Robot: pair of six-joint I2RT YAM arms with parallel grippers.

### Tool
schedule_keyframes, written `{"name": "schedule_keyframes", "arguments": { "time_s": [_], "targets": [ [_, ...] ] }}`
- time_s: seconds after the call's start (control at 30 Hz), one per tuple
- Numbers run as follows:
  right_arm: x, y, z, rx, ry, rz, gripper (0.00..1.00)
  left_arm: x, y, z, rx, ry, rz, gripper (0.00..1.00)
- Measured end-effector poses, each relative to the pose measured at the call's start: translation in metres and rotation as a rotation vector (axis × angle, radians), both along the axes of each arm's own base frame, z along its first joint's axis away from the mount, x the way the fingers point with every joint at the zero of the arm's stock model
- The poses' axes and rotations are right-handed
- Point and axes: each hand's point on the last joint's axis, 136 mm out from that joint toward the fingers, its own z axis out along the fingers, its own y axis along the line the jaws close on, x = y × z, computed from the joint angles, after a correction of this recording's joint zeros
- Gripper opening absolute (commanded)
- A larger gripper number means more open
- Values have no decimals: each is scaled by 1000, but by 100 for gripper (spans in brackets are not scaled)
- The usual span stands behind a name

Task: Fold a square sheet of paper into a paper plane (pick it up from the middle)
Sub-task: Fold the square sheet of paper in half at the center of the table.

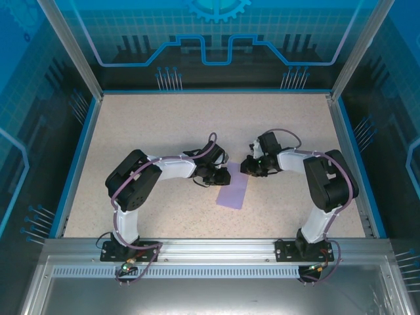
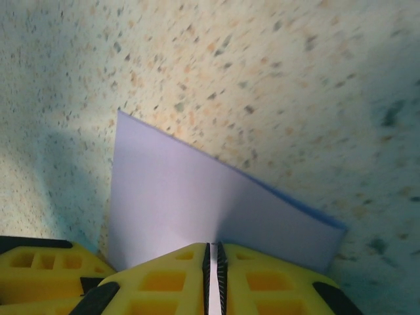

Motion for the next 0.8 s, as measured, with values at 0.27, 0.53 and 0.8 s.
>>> {"name": "schedule_keyframes", "arguments": {
  "time_s": [0.27,0.53,0.8],
  "targets": [
    [10,-16,0,2,-8,-44,15,0,0,0,-1,0,1,19],
    [17,-31,6,-22,-38,-76,16,0,-1,1,-4,2,-2,20],
    [12,-32,47,-11,-131,-69,17,0,1,5,12,24,2,22]
  ]
}}
